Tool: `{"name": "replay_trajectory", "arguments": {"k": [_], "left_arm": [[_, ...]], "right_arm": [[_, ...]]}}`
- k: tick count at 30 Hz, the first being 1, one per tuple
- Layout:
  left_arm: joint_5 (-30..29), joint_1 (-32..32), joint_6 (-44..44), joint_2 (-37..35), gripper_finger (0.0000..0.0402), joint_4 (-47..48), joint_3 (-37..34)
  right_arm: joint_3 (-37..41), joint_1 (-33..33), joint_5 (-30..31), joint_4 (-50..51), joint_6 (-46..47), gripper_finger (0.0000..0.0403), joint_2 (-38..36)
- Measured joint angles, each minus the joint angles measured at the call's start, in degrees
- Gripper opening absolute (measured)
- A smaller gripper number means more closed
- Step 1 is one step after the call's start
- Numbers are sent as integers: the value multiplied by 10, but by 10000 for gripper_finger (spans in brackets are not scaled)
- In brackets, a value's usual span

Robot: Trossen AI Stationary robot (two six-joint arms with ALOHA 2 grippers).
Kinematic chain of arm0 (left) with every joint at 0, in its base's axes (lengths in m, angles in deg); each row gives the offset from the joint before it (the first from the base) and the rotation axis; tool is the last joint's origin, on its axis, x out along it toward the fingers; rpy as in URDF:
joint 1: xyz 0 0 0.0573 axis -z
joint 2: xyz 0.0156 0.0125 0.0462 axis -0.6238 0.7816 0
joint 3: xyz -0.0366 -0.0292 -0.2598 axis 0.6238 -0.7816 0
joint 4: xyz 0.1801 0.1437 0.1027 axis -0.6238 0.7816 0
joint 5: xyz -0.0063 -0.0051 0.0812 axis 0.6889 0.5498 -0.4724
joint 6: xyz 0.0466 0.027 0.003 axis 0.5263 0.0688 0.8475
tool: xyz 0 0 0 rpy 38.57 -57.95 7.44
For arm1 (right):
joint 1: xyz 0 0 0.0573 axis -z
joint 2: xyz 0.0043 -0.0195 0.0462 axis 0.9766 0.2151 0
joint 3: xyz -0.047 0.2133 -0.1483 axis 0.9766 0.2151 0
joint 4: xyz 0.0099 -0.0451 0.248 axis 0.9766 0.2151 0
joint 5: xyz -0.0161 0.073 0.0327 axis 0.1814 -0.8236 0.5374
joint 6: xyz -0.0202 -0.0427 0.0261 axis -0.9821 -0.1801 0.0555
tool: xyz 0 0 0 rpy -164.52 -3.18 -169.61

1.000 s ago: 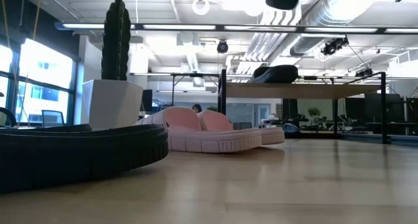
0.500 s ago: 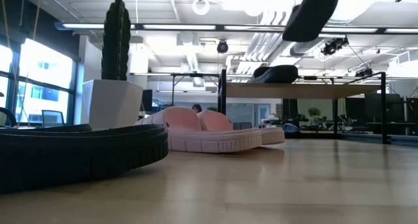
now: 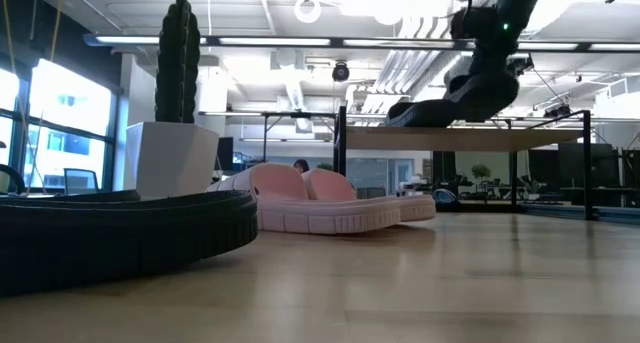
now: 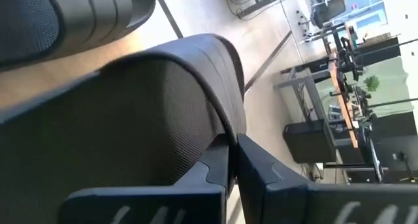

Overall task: Pick and place slides into the shelf
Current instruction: Put the black slipper on the shelf

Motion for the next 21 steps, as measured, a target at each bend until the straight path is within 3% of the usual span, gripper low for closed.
{"name": "replay_trajectory", "arguments": {"k": [5,21], "left_arm": [[-12,0,0,0,129,0,0],[-15,0,0,0,129,3,0]], "right_arm": [[29,13,-12,-45,-26,0,5],[29,1,-36,-47,-28,0,58]]}}
